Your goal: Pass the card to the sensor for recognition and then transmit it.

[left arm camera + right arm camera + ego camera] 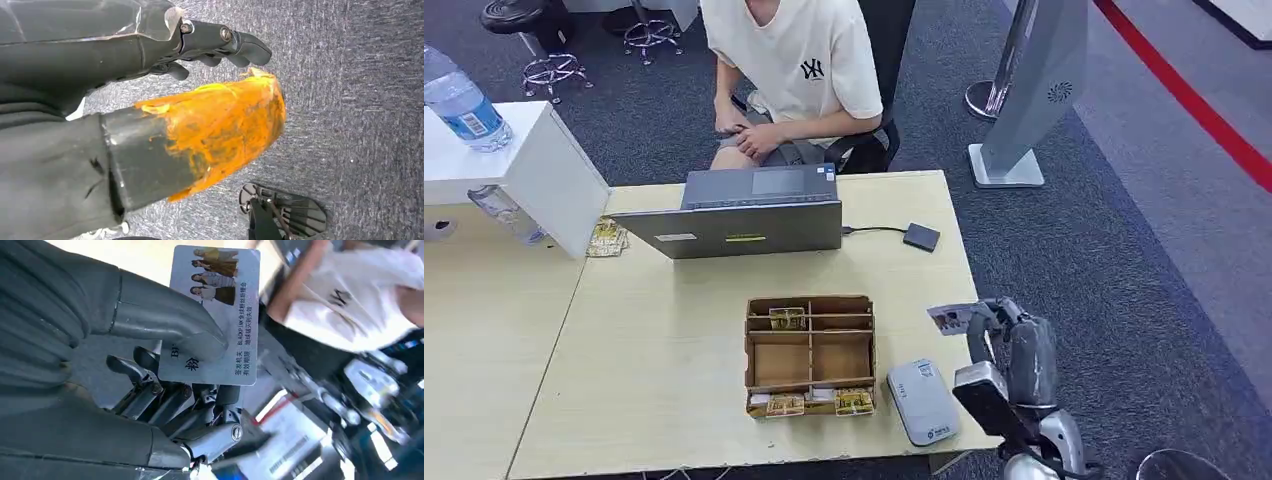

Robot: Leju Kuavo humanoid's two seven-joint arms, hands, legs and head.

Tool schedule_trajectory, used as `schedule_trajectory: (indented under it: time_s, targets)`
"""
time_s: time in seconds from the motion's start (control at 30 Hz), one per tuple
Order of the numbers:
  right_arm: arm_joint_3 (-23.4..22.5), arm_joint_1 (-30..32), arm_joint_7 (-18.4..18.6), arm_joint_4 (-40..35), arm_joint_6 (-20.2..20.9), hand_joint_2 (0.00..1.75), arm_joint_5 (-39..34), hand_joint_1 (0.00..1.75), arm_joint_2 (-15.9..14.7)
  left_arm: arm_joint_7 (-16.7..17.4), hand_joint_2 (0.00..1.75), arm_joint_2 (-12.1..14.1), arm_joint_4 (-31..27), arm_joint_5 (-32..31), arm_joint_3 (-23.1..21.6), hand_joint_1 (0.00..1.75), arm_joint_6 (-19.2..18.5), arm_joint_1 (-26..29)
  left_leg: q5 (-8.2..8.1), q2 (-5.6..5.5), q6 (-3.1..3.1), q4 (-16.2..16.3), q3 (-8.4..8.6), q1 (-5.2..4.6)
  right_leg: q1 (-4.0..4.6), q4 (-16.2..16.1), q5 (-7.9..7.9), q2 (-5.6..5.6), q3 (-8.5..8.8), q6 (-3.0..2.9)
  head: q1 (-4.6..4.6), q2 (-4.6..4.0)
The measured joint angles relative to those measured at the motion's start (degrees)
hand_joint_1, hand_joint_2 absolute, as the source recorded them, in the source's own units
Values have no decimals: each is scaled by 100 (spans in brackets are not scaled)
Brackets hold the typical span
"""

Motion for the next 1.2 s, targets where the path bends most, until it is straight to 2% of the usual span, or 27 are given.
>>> schedule_trajectory:
  time_s: [0.1, 0.33, 0.6, 0.73, 1.07, 1.2]
  targets:
    - [4, 39, -107, -220, -183, 175, 281, 175, 78, 22, 0, -2, 0, -65, 0, 0, -2, 1, 0, 0, 0, 0, -1, 0, 0, 0, 0, 0, 0, 0, 0, 0]
    - [0, -65, -540, -406, -201, 175, 1503, 175, 459, 50, 0, -2, 0, -315, -2, 0, -68, -10, 0, 0, 0, 0, -1, 2, 2, 2, 0, 1, -1, 0, 0, 0]
    - [-4, -844, -715, -55, -201, 175, 2773, 175, 830, 83, 0, 0, 0, -682, -72, 0, -194, -34, 4, 1, -3, 0, 1, 1, 1, 3, 2, 1, 1, 0, 0, 0]
    - [-4, -1123, -715, 97, -201, 175, 2891, 175, 924, 96, 0, 0, 0, -715, -98, 0, -227, -38, 5, -2, -2, 0, 0, 1, 1, 2, 2, -1, 2, 0, 0, 0]
    - [-4, -1279, -715, 269, -201, 175, 2922, 175, 1001, 98, 0, 0, 0, -717, -129, 0, -238, -38, 3, -1, -3, 0, -4, 1, 1, 2, 1, 0, -2, 0, 0, 0]
    - [-15, -1529, -682, 374, -201, 175, 3436, 175, 1075, 142, 0, 0, 0, -920, -179, 0, -269, -45, 4, 0, -3, 0, -3, 1, 1, 3, 2, 1, -2, 0, 0, 0]
